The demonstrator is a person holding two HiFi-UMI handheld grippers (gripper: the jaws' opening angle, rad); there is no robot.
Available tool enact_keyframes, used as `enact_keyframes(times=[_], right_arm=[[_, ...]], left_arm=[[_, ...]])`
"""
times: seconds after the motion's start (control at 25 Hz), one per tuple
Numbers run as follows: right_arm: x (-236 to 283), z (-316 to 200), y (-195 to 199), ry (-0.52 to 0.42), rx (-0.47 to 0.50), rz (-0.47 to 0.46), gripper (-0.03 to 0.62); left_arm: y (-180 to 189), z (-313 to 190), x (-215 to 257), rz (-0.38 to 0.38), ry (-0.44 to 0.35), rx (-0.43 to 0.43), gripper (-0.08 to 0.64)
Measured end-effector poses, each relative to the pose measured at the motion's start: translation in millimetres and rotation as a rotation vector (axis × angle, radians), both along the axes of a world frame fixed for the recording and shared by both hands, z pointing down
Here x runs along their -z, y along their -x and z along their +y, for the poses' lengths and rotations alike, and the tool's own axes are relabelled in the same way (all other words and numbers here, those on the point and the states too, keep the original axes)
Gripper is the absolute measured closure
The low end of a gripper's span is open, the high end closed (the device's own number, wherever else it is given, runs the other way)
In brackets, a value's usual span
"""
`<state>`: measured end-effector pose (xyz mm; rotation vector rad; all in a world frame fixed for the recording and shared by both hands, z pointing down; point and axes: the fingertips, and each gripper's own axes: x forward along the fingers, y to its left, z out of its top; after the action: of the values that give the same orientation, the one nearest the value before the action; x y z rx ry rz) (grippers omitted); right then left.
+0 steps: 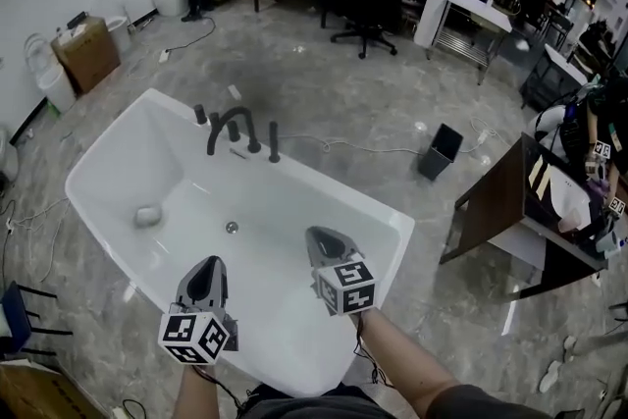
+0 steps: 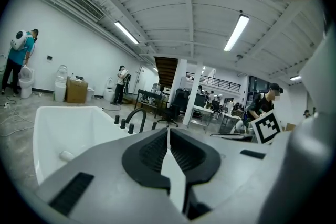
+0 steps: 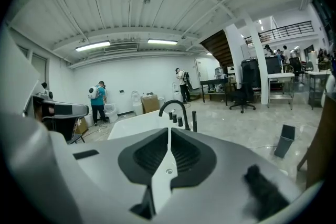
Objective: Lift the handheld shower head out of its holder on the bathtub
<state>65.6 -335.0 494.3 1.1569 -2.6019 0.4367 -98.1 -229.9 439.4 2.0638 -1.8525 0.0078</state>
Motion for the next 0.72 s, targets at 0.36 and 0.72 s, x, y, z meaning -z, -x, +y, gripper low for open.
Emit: enact_keyframes(times=[0.36, 0.72], right_arm=[[-15, -44, 10, 0.016, -0.084, -0.014, 0.565], [-66, -135, 66, 0.056, -0.177, -0.015, 0.562]], left_arm=[[12, -50, -11, -0.017, 0.003, -0.042, 0.534], [68, -128, -50, 0.005, 0.017, -0.134, 0.534]])
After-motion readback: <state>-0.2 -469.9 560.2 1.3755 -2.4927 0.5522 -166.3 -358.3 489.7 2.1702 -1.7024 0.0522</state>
